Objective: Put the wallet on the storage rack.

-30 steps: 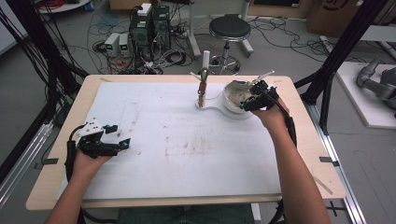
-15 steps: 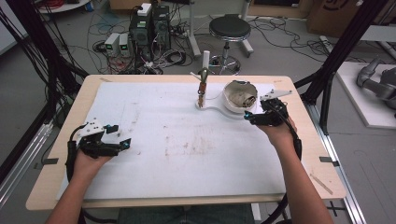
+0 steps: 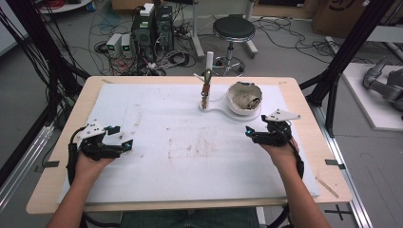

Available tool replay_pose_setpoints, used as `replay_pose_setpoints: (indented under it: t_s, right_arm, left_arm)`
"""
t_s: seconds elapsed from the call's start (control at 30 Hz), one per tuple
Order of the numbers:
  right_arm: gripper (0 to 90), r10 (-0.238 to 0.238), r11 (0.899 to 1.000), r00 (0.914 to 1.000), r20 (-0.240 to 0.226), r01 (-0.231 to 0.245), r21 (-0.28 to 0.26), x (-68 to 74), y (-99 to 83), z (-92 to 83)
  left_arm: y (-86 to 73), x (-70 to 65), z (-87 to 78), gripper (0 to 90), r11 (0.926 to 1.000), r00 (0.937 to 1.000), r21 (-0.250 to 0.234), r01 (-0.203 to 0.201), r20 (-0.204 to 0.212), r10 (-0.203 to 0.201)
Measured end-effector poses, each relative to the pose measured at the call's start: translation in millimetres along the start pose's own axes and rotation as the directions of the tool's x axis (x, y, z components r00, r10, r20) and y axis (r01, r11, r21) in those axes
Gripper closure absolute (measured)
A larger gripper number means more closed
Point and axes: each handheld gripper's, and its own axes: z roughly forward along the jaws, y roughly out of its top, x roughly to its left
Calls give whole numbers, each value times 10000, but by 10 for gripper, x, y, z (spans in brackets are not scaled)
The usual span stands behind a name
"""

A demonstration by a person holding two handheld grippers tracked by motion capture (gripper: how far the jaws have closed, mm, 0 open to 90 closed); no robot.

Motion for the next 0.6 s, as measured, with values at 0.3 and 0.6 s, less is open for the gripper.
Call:
replay_pose_setpoints:
  t_s: [0.3, 0.6]
  right_arm:
    - [213, 304, 9981, 9995, 67, -300, -537, 17, -204, -33]
    - [210, 401, 9948, 9992, -11, -400, -932, 23, -299, -28]
  left_arm:
    - [5, -36, 37, 180, 10000, 9999, -28, -37, 129, 37]
    - [10, -44, 31, 181, 9999, 9999, -86, 62, 92, -62]
